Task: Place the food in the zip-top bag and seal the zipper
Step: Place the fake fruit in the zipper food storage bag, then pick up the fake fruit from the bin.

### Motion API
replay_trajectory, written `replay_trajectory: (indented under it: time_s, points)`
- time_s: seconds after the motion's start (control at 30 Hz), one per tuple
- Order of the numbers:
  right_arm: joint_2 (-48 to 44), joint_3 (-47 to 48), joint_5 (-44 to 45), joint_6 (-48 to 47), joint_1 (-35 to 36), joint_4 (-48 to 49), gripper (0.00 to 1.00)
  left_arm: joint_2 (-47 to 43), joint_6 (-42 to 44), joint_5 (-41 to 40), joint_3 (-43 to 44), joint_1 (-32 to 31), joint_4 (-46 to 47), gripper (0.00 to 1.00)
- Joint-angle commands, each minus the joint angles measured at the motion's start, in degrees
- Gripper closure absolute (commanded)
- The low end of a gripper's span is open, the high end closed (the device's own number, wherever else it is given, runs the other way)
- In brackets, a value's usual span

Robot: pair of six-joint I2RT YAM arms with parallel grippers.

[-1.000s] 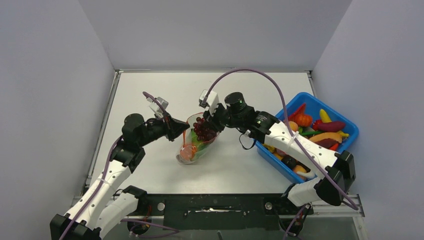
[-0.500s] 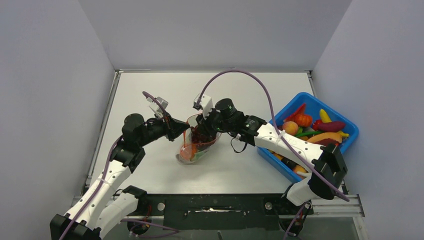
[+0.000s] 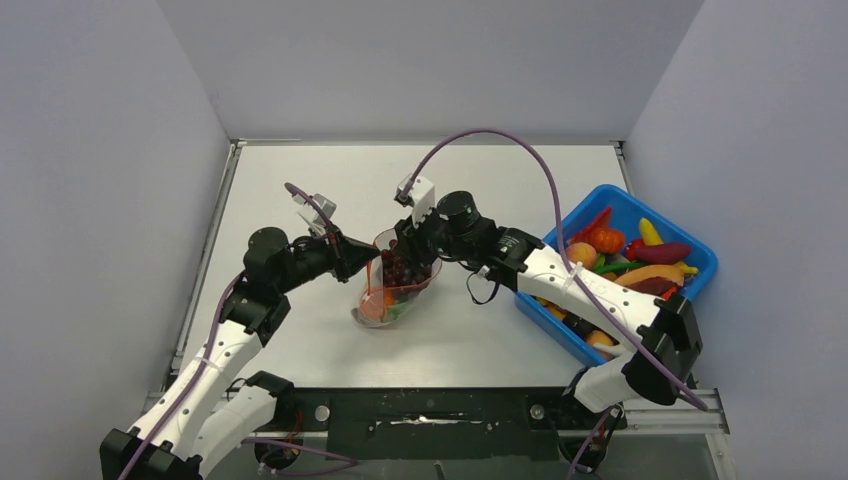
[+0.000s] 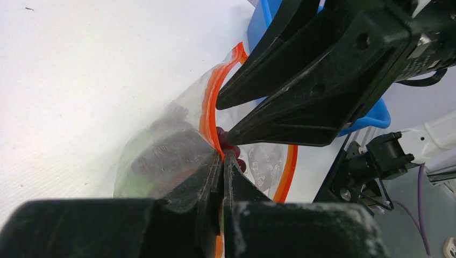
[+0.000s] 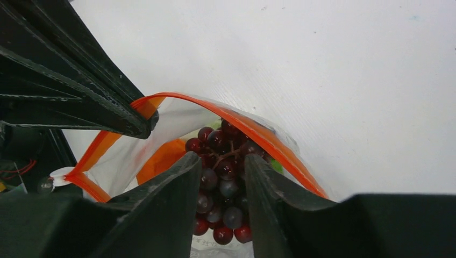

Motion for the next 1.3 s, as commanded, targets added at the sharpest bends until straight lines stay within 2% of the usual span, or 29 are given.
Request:
replay_trajectory:
  time_s: [0.0,0.13,0.37,0.73,0.93,1.27]
  points:
    - [-2.9,2.5,0.1,3.3,0.2,1.6,0.68,-1.0,-0.2,0.4,0.8,-0.2,5.1,1.0]
    - [-2.2,-0.3,0.4,5.4,0.2,4.8,0.75,-1.0,-0.3,0.6,0.7,-0.2,5.4,1.0]
    - [2.1,-3.8,1.0,10.2,0.3,9.5,0.79,-1.4,-0.3,0.4,0.7,-0.2,5.6,1.0]
    - [7.4,-2.5,6.9,11.7,0.4,5.5,0.82,-2.4,-0.2,-0.8,0.7,-0.2,5.4,1.0]
    - [4.7,-0.9,7.2,12.0,0.8,4.5,0.73,-2.4,1.4,-2.5,0.3,-0.2,4.3,1.0]
    - [-5.8,-0.3,6.5,12.4,0.7,2.0,0.4,-3.7,9.2,-9.4,1.9,-0.2,-2.1,1.0]
